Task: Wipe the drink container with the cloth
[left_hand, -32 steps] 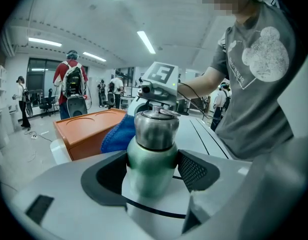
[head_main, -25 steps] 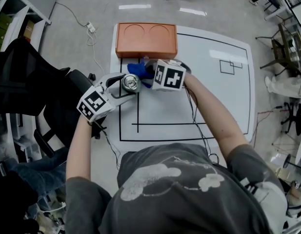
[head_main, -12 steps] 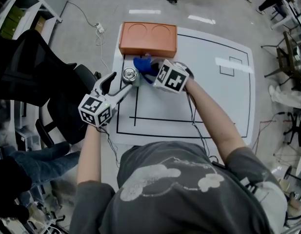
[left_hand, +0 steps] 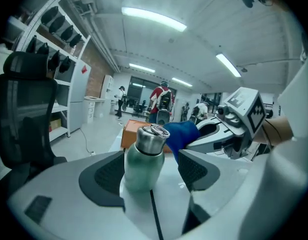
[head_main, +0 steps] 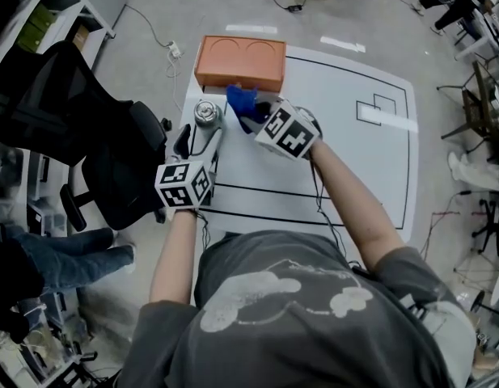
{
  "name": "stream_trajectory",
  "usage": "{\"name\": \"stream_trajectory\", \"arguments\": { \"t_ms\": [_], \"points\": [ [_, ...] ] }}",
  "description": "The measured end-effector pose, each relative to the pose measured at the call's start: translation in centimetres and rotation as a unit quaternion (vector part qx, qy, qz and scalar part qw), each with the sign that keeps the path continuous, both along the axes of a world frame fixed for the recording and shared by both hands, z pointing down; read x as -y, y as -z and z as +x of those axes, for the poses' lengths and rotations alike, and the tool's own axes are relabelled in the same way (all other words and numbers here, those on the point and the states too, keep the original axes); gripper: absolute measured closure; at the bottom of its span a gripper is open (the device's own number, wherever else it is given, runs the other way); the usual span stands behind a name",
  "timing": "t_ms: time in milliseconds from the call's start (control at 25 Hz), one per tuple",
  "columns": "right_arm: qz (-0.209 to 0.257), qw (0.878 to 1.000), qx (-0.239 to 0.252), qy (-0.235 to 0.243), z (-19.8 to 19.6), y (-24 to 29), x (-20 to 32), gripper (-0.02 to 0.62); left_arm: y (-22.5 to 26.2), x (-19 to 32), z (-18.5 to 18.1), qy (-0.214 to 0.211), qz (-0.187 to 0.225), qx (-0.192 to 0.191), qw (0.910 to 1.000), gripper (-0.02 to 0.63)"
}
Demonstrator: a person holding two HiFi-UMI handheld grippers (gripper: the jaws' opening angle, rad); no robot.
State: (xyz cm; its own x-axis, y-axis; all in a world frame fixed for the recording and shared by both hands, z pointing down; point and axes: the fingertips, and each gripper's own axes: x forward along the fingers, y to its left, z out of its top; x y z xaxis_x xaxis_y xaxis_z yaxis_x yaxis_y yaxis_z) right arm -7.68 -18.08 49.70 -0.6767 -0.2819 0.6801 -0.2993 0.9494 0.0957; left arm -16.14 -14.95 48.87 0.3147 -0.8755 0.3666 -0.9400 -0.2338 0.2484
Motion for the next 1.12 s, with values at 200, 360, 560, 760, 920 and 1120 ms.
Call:
{"name": "stream_trajectory", "arguments": {
  "t_ms": [200, 360, 560, 760, 920, 1120],
  "points": [
    [0.01, 1.0, 0.012, 0.0, 2.0, 1.5, -1.0, 0.552, -0.5, 1.2, 0.4, 0.097, -0.021, 0.028, 0.9946, 0.282],
    [0.013, 1.0, 0.017, -0.005, 3.5, 2.2, -1.1, 0.552, -0.8, 2.5, 1.0, 0.146, -0.031, 0.046, 0.9878, 0.263],
    [0.01, 1.0, 0.019, -0.011, 4.6, 2.1, -1.1, 0.552, -1.8, 3.2, 0.3, 0.202, -0.055, 0.058, 0.9762, 0.259],
    [0.005, 1.0, 0.016, -0.012, 5.0, 1.5, -1.0, 0.552, -2.3, 3.3, 0.1, 0.192, -0.063, 0.063, 0.9774, 0.285],
    [0.005, 1.0, 0.018, -0.012, 4.4, 1.6, -0.7, 0.552, -2.2, 3.4, 0.3, 0.162, -0.056, 0.059, 0.9834, 0.293],
    [0.009, 1.0, 0.025, -0.007, 3.4, 2.3, -0.1, 0.552, -2.2, 3.1, 0.7, 0.079, -0.049, 0.062, 0.9937, 0.295]
  ]
}}
